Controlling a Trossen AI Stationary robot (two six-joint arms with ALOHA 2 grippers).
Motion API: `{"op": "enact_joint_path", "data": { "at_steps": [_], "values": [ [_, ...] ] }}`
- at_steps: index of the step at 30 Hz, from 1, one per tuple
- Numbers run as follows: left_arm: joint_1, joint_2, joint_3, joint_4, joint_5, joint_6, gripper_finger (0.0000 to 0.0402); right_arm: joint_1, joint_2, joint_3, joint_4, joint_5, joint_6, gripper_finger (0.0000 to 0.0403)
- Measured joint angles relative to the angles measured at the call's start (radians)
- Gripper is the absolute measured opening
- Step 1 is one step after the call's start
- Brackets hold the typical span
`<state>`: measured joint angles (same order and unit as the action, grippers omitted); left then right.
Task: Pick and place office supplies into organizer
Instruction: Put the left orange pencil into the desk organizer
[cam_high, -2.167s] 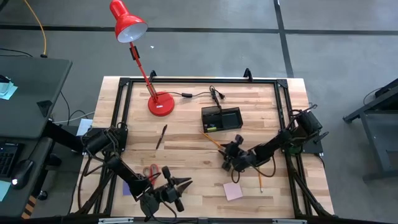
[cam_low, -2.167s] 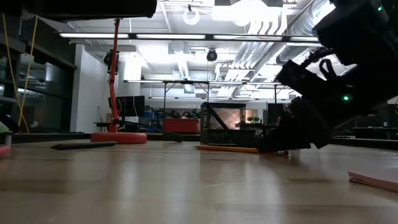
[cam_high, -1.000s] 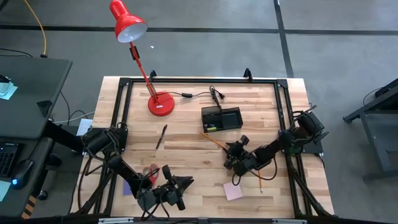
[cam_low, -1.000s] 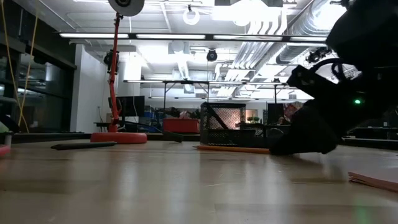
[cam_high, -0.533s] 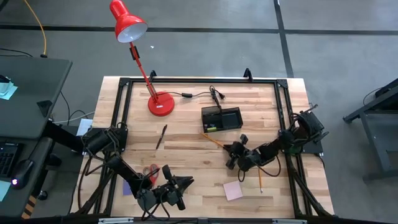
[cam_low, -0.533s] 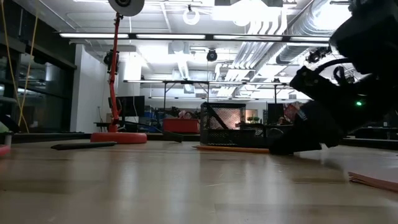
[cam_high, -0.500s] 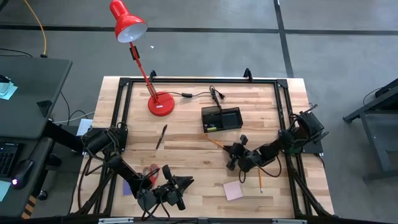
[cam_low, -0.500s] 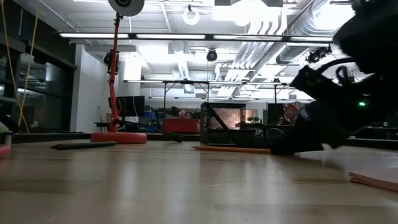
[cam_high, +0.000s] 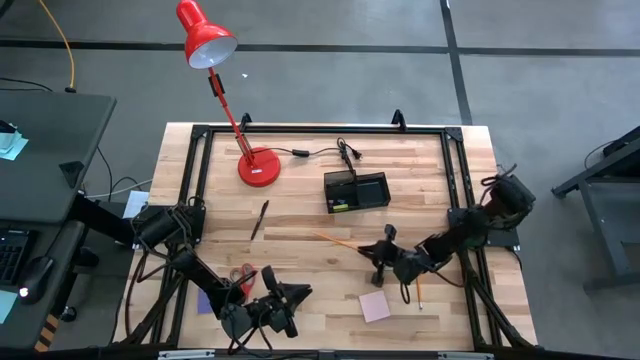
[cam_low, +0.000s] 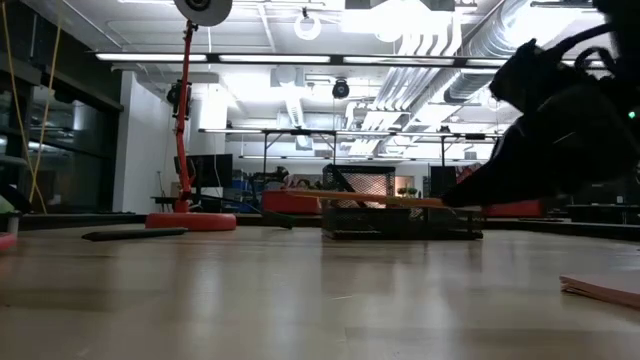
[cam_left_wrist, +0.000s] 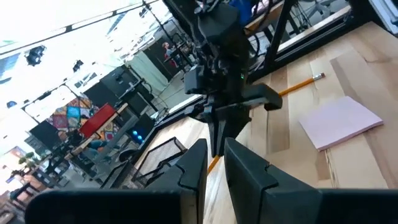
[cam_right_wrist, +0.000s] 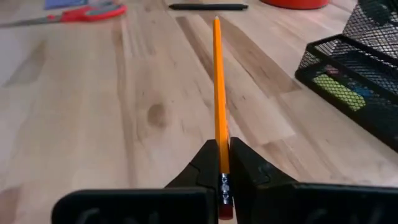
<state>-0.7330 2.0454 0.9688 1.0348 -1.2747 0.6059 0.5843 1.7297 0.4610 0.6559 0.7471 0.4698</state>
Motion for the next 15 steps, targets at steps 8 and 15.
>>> {"op": "enact_joint_path", "data": {
  "at_steps": [8, 15],
  "values": [
    [0.008, -0.012, 0.0, -0.169, 0.166, -0.184, 0.009, 0.046, -0.162, 0.0, -0.235, -0.135, 0.073, 0.0001],
    [0.071, -0.083, 0.001, -0.441, 0.394, -0.644, 0.0165, 0.103, -0.306, 0.001, -0.381, -0.207, 0.087, 0.0]
  ]
}}
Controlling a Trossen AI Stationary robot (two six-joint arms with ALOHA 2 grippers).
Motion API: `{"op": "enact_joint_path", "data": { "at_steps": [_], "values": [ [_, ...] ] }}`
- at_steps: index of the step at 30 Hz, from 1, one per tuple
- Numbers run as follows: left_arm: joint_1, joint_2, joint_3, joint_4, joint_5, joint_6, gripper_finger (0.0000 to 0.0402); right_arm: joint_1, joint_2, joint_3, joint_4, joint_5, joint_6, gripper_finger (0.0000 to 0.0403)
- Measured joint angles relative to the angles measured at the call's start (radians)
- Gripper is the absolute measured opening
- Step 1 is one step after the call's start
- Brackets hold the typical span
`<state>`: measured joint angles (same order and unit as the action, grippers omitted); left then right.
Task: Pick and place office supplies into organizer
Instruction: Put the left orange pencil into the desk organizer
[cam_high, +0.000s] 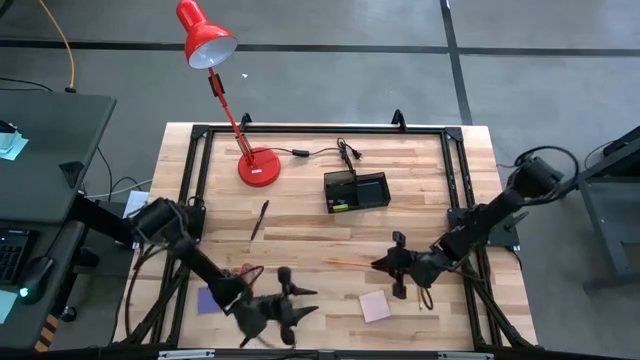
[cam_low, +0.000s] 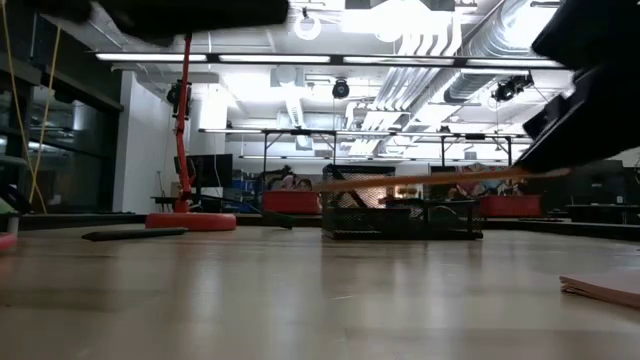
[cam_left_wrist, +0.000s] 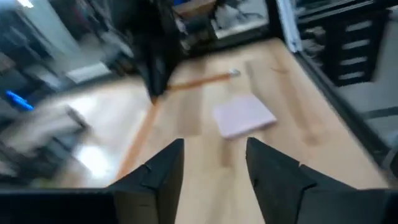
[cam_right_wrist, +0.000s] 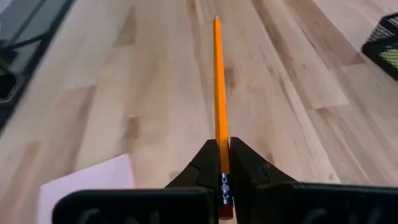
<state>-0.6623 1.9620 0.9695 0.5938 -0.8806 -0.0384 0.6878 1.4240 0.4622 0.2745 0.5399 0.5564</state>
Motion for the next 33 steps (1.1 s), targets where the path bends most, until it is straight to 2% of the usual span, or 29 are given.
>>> {"op": "enact_joint_path", "data": {
  "at_steps": [4, 11, 16, 20, 25, 33],
  "values": [
    [0.063, -0.023, 0.0, -0.017, 0.18, -0.063, 0.0178, 0.029, -0.051, 0.001, -0.053, -0.001, 0.004, 0.0],
    [0.178, -0.132, -0.001, -0.283, 0.315, -0.246, 0.0155, 0.043, -0.066, 0.001, -0.181, -0.027, 0.073, 0.0],
    [0.265, -0.173, 0.0, -0.301, 0.443, -0.261, 0.0149, 0.041, -0.065, 0.021, -0.214, -0.079, 0.074, 0.0],
    [0.334, -0.175, -0.001, -0.332, 0.593, -0.274, 0.0167, 0.042, -0.065, 0.094, -0.345, -0.08, 0.07, 0.0],
    [0.388, -0.175, 0.0, -0.359, 0.608, -0.273, 0.0199, 0.051, -0.065, 0.192, -0.486, -0.046, 0.048, 0.0],
    [0.439, -0.175, 0.0, -0.365, 0.685, -0.239, 0.0224, 0.046, -0.065, 0.289, -0.562, -0.04, -0.007, 0.0]
  ]
}}
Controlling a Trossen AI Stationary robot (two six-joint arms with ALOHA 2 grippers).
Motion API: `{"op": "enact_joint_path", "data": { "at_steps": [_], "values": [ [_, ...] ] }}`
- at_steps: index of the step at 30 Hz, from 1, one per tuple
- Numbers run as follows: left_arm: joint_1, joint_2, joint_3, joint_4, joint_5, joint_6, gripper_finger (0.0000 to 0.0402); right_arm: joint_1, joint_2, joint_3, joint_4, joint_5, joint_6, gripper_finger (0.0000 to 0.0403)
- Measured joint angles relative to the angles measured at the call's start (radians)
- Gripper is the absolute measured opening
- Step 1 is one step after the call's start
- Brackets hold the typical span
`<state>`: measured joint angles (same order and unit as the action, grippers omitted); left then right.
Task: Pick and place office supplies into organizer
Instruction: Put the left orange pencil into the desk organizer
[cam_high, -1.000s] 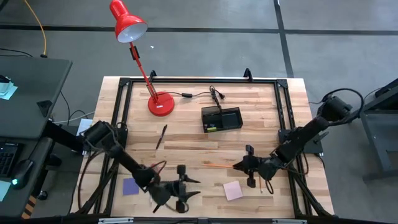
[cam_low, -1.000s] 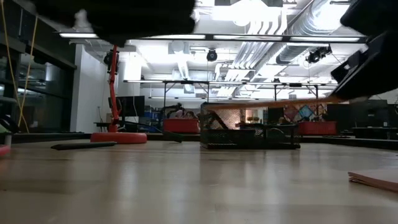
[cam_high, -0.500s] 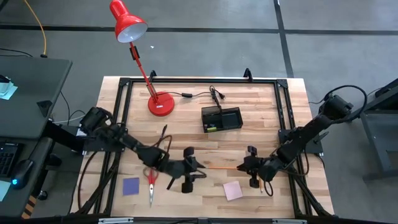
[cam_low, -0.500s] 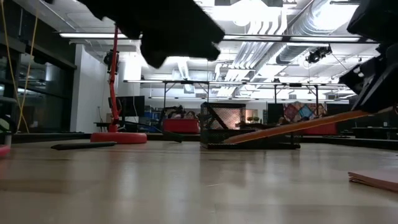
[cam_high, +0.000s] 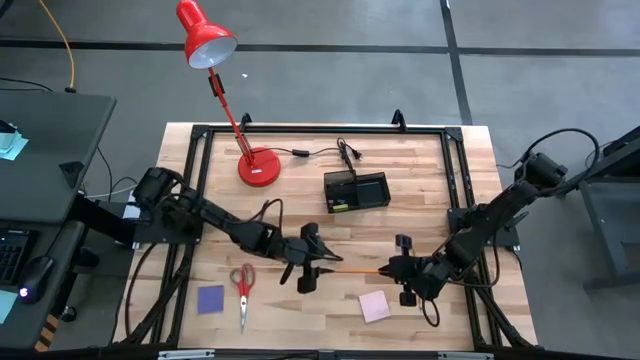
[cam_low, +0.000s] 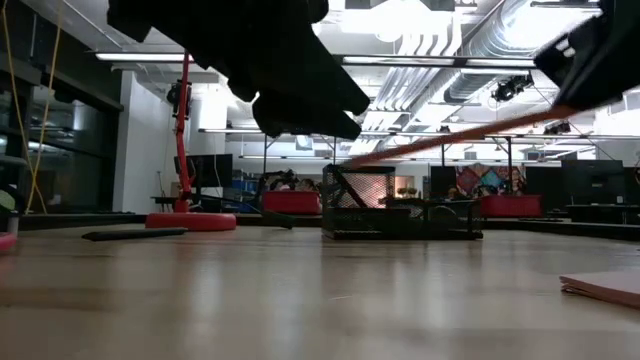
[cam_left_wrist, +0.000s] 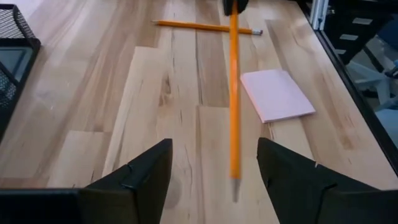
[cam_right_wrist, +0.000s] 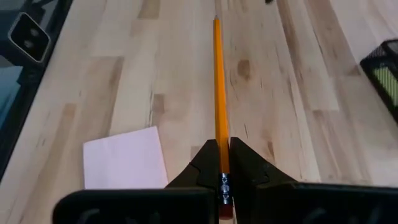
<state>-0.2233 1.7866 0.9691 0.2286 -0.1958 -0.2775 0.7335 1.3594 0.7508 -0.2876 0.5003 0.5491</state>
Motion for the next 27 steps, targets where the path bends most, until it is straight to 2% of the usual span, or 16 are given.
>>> {"op": "enact_joint_path", "data": {
  "at_steps": [15, 18, 27],
  "values": [
    [0.001, 0.0, 0.0, -0.001, 0.028, 0.011, 0.022, -0.062, 0.001, 0.066, -0.044, -0.041, -0.08, 0.0],
    [0.001, 0.0, 0.0, -0.003, 0.031, 0.011, 0.0198, -0.074, 0.001, 0.067, -0.026, -0.06, -0.089, 0.0],
    [0.001, 0.0, 0.0, -0.017, 0.035, 0.022, 0.0096, -0.1, 0.001, 0.067, 0.015, -0.087, -0.129, 0.0]
  ]
}}
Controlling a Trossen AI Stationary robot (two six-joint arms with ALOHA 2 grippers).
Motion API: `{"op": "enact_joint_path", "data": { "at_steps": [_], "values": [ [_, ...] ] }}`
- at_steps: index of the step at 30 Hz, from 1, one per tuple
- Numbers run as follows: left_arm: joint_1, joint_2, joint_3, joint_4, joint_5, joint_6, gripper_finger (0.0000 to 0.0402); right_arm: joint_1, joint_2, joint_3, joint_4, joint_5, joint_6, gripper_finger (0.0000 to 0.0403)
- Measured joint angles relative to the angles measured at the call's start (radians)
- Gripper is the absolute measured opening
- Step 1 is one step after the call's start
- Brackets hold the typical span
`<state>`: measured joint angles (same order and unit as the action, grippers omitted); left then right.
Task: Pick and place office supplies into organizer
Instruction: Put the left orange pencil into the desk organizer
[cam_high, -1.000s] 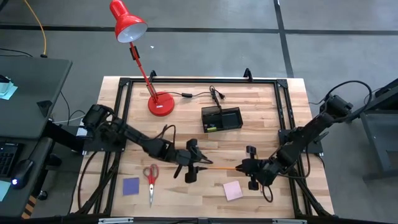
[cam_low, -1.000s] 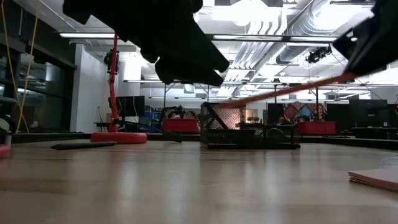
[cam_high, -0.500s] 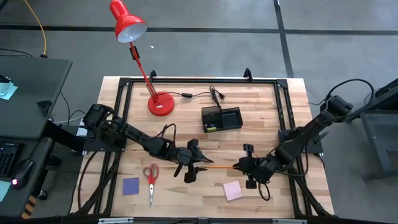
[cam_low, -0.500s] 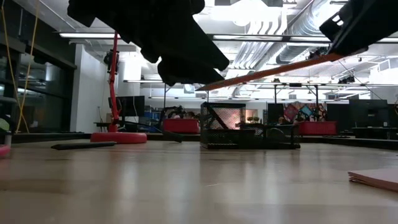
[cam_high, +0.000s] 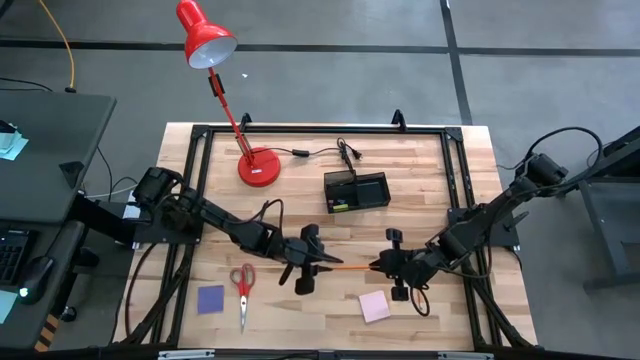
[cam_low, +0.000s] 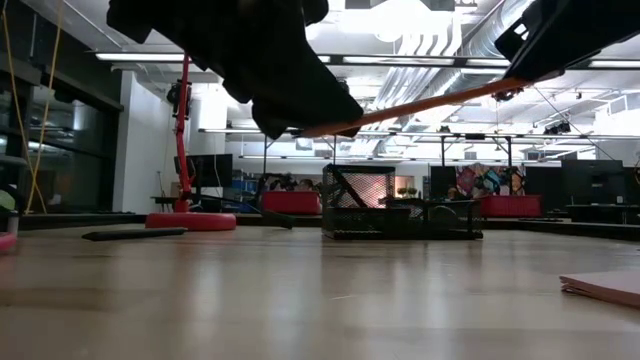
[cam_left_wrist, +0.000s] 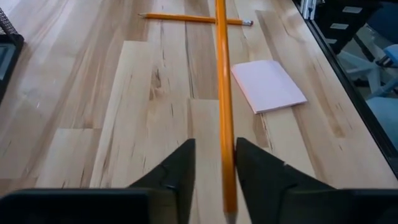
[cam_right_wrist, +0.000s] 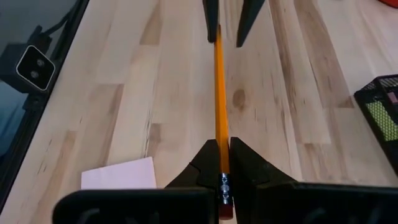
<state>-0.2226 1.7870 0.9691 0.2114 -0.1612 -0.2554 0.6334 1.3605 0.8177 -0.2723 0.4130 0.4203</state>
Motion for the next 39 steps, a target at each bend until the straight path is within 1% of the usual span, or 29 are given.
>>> {"op": "enact_joint_path", "data": {
  "at_steps": [5, 8, 15, 19, 24, 28, 31, 33, 35, 39],
  "values": [
    [0.0, 0.003, 0.0, -0.002, 0.022, 0.006, 0.0051, 0.0, 0.0, 0.0, 0.003, 0.004, -0.003, 0.0],
    [0.0, 0.018, 0.0, 0.0, 0.026, 0.005, 0.0034, 0.0, 0.0, 0.0, 0.012, 0.004, -0.013, 0.0],
    [0.0, 0.025, 0.0, 0.002, 0.029, 0.016, 0.0036, 0.0, 0.0, 0.0, 0.031, 0.005, -0.024, 0.0],
    [-0.001, 0.033, 0.0, 0.005, 0.022, 0.044, 0.0012, 0.001, 0.0, 0.0, 0.052, 0.004, -0.043, 0.0],
    [-0.003, 0.034, 0.0, 0.003, -0.024, 0.056, 0.0007, 0.002, 0.0, 0.0, 0.051, 0.008, -0.062, 0.0004],
    [-0.014, 0.034, 0.0, -0.002, -0.08, 0.083, 0.0004, 0.003, 0.0, 0.0, 0.046, 0.01, -0.065, 0.0031],
    [-0.014, 0.034, 0.0, -0.021, -0.095, 0.089, 0.0003, 0.01, 0.0, 0.0, 0.042, 0.013, -0.073, 0.0063],
    [-0.021, 0.034, 0.0, -0.063, -0.131, 0.087, 0.0002, 0.017, -0.003, 0.0, 0.038, 0.019, -0.081, 0.0088],
    [-0.031, 0.034, 0.0, -0.096, -0.175, 0.072, 0.0002, 0.024, -0.009, 0.0, 0.029, 0.042, -0.082, 0.0113],
    [-0.06, 0.034, 0.0, -0.12, -0.215, 0.068, 0.0001, 0.04, -0.04, 0.0, 0.005, 0.102, -0.091, 0.0158]
  ]
}}
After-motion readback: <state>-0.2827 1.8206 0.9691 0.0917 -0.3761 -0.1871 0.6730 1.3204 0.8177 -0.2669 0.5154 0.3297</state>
